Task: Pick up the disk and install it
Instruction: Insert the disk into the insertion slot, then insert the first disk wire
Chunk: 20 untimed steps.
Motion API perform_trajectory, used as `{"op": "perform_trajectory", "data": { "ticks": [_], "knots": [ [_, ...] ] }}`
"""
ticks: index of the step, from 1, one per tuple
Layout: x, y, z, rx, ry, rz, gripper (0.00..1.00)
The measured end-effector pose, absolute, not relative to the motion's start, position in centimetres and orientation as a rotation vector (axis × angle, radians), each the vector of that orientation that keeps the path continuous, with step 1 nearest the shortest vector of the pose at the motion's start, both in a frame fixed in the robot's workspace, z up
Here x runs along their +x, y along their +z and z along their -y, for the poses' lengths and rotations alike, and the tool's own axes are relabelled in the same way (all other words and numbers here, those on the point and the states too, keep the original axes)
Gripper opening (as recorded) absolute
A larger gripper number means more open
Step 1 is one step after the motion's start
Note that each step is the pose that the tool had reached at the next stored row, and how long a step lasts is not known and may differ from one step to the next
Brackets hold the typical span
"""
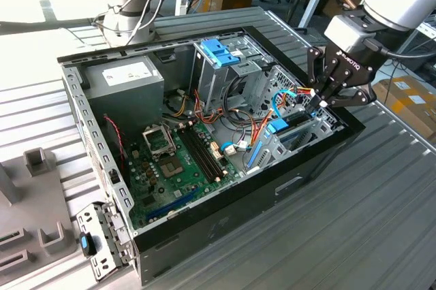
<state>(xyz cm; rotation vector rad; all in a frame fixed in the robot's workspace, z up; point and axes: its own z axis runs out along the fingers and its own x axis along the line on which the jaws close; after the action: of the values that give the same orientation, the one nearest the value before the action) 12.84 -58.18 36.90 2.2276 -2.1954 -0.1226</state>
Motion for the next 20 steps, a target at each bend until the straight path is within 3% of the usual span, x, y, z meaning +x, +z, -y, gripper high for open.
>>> {"op": "perform_trajectory", "data": {
  "ticks": [20],
  "knots": [
    [14.7,36.9,58.1,2.228,-0.123,2.195,0.11]
  ]
}}
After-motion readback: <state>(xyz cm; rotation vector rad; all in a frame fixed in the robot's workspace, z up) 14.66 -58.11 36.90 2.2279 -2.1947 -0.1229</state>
